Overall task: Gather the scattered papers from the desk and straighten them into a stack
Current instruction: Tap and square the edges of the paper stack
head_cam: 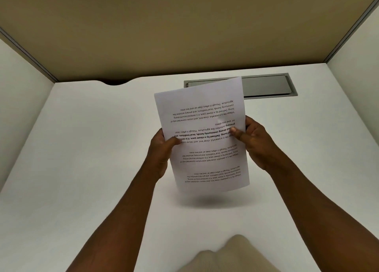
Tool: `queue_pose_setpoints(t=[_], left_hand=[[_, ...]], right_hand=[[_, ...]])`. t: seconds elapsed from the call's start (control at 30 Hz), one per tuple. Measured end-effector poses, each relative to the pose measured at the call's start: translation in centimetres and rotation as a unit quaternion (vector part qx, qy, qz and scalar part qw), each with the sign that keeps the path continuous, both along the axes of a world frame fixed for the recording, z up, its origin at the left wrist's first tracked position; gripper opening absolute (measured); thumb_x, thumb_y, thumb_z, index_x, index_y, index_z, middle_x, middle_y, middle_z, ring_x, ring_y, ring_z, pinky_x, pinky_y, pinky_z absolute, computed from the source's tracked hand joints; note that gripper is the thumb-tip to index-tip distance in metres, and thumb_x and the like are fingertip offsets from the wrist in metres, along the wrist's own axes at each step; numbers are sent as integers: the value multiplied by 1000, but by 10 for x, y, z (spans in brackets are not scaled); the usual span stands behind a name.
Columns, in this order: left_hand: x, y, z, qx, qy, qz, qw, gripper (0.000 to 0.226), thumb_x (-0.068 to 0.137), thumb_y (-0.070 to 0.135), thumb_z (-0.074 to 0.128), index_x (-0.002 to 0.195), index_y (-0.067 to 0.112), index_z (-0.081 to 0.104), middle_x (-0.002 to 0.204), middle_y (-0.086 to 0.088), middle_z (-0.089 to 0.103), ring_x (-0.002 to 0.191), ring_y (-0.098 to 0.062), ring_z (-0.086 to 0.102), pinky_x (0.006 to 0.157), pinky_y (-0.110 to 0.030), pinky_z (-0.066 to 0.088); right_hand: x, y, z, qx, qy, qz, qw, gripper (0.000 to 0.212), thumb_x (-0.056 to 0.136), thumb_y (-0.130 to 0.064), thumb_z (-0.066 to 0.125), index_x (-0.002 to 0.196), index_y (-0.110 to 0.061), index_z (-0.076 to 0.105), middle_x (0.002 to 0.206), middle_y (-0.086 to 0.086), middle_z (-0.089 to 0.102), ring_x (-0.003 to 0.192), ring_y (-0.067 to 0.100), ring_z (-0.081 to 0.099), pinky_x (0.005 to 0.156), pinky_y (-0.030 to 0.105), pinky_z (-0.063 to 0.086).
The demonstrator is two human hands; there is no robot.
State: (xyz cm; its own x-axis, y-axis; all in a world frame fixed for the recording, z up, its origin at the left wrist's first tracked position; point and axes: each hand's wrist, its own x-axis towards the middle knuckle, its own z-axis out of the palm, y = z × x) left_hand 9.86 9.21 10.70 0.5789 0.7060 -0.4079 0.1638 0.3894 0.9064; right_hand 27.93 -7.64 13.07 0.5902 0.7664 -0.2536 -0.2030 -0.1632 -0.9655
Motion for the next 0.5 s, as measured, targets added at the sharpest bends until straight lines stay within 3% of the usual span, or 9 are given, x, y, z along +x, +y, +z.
queue_pose_setpoints(t=[0.2, 0.33, 0.5], left_hand=[[7, -2, 5, 145, 70, 42, 986, 25, 92, 8, 60, 112, 22, 62, 110, 0, 71, 100, -23, 68, 85, -42, 58], [12, -8, 11, 199, 37, 79, 976, 23, 96, 13, 56, 113, 27, 60, 110, 2, 70, 100, -21, 68, 82, -38, 58], [13, -18, 6, 211, 35, 88, 973, 34, 92, 9, 58, 105, 39, 53, 104, 7, 65, 100, -16, 65, 79, -31, 57]], right_hand=[[-7, 9, -3, -27, -68, -67, 995, 21, 95, -18, 57, 113, -27, 61, 111, -2, 71, 98, 21, 69, 87, 50, 56], [-16, 15, -2, 4, -81, -99, 992, 27, 95, -17, 55, 106, -41, 59, 113, -6, 69, 104, 20, 66, 90, 47, 55], [-23, 19, -12, -2, -60, -105, 993, 35, 95, -9, 52, 105, -42, 54, 113, -3, 66, 107, 22, 64, 92, 48, 54]])
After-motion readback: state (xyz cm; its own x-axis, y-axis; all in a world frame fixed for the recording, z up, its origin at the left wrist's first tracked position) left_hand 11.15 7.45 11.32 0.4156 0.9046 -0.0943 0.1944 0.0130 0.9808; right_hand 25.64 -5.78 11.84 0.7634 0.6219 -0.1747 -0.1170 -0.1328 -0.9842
